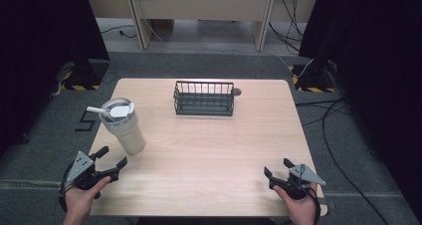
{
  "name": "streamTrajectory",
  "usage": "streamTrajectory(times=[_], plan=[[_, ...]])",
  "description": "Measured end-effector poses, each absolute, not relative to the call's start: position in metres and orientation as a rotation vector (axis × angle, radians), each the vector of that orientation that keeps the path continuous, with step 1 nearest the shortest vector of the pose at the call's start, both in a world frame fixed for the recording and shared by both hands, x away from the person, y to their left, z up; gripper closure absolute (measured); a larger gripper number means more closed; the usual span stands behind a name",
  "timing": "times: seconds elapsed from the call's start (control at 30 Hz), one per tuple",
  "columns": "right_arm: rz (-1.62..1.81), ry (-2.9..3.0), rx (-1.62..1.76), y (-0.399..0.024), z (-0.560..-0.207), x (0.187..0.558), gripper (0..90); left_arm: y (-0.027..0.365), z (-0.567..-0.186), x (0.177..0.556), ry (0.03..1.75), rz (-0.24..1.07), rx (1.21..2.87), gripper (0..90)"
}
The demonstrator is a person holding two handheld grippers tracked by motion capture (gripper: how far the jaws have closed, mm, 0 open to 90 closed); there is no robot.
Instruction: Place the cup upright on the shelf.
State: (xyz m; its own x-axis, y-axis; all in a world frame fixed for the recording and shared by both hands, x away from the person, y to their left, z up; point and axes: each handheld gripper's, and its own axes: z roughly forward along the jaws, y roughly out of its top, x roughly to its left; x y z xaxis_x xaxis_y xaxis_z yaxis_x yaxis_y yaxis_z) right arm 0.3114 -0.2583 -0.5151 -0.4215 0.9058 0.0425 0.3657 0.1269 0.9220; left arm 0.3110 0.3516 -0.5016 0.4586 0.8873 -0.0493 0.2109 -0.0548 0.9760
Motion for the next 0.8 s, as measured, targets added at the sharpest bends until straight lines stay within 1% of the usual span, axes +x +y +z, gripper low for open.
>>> streamTrajectory(times=[0.47,0.8], plan=[[1.274,1.861,1.229,-0.258,-0.515,0.311,17.3,0.349,-0.498,0.315,1.012,0.744,1.531,14.3],[1.268,1.866,1.216,-0.257,-0.515,0.311,17.3,0.346,-0.498,0.326,1.029,0.752,1.541,14.3]])
